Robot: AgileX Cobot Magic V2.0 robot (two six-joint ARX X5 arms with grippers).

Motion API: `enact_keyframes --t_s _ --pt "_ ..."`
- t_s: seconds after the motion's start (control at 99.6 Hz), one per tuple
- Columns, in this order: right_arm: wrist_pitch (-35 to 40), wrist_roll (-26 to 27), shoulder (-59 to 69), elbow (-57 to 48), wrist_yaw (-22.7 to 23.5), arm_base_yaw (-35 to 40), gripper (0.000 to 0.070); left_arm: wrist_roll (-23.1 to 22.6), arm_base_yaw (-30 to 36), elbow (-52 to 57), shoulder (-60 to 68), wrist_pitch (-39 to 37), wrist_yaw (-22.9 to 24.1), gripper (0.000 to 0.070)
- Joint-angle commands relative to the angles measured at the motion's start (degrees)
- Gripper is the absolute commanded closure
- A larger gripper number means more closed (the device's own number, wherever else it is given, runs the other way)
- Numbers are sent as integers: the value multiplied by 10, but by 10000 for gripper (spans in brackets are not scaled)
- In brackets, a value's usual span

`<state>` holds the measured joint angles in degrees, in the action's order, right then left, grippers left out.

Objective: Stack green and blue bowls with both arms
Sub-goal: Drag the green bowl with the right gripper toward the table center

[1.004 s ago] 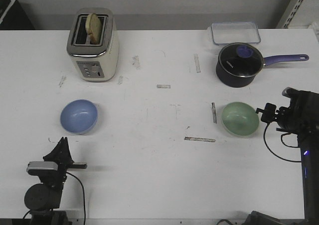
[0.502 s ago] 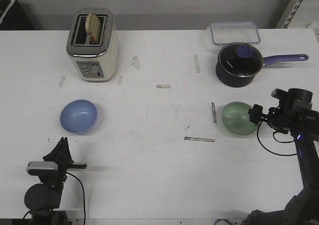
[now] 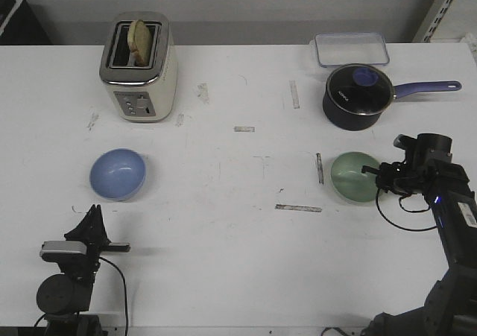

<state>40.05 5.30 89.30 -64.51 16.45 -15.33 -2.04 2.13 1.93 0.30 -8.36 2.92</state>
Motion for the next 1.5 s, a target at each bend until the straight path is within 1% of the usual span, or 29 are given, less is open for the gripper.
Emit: enact_keyframes --t_s 0.0,0.11,0.181,0.291,0.401,0.582,0.632,0.693,0.783,0.883,0.933,1.094,1.204,1.305,1.485 --pt "-2 -3 4 -7 0 0 694 -1 0 -12 -1 -7 1 697" --pt "-2 0 -7 -8 1 0 694 -1 0 -12 -1 -7 1 697" --pt "-2 16 -21 -9 1 2 694 -1 0 -12 -1 -7 1 697" --pt "-4 60 -47 -9 0 17 694 -1 0 -12 -1 -7 1 697" --pt "-17 101 -73 -9 0 49 694 -1 0 -12 -1 -7 1 697" --pt "-36 181 -90 -9 -4 145 694 -1 0 -12 -1 -7 1 697" --pt "-41 197 -90 -9 -21 180 694 -1 0 -12 -1 -7 1 697" --pt "-50 218 -86 -9 -57 228 694 -1 0 -12 -1 -7 1 697" --pt "-70 254 -80 -9 -89 293 694 -1 0 -12 -1 -7 1 697" --pt "-90 295 -70 -9 -105 357 694 -1 0 -12 -1 -7 1 697" --pt "-99 307 -64 -9 -106 379 694 -1 0 -12 -1 -7 1 697" --pt "-119 334 -32 -9 -108 435 695 -1 0 -12 -1 -7 1 697" --pt "-125 354 -8 -9 -127 461 695 -1 0 -12 -1 -7 1 697" --pt "-136 368 7 -9 -143 476 694 -1 0 -12 -1 -7 1 697" --pt "-153 369 26 -9 -150 489 695 -1 0 -12 -1 -7 1 697"
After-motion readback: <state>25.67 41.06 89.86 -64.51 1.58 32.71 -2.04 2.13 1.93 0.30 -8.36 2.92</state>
